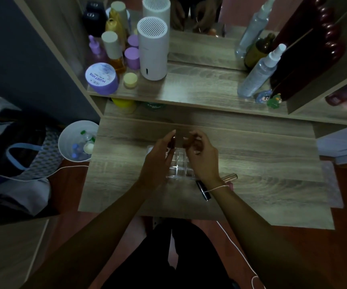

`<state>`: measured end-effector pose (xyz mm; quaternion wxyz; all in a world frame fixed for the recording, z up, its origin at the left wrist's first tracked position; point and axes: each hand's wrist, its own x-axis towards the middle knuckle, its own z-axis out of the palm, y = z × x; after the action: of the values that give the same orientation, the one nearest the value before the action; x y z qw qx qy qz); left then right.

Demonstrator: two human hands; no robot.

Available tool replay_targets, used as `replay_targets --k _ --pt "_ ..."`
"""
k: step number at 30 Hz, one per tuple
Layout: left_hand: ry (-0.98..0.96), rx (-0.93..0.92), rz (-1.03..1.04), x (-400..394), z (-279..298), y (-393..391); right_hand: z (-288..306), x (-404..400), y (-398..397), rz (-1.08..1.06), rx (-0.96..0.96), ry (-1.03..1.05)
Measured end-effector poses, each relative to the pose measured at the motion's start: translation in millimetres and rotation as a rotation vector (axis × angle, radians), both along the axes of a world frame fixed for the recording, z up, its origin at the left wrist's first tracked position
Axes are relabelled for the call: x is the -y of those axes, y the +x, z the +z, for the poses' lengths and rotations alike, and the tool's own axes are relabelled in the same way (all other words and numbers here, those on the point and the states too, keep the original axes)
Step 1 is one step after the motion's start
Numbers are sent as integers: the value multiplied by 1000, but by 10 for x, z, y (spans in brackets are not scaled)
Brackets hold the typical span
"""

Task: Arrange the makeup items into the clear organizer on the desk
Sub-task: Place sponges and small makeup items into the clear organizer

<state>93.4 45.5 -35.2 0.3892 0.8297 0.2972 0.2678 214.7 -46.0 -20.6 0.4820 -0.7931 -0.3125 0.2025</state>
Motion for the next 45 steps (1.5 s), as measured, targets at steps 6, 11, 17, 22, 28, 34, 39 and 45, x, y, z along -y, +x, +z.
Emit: replay_targets --k 6,11,17,22,28,34,39,45 --pt "-40 -37 -23 -14 35 11 -48 -36 -22 -50 -30 -4" --pt "-55 -87 -47 -19 23 1 -88 -21 -54 -21 83 -25" --pt "-63 -136 -35 -50 16 30 -170 14 -3 128 210 -196" --pt "15 -168 -34 -57 -24 30 -212 36 -6 218 309 -252" --pt "115 -211 -66 -58 -44 10 -222 77 -43 200 399 -307" --pt "137 -229 -89 -63 -55 -2 -218 106 -49 194 406 -319" --pt "150 -217 -91 -45 -41 -2 -207 74 -43 214 375 -326" --pt "167 -220 -58 -39 -47 -2 -188 25 -59 212 319 -351"
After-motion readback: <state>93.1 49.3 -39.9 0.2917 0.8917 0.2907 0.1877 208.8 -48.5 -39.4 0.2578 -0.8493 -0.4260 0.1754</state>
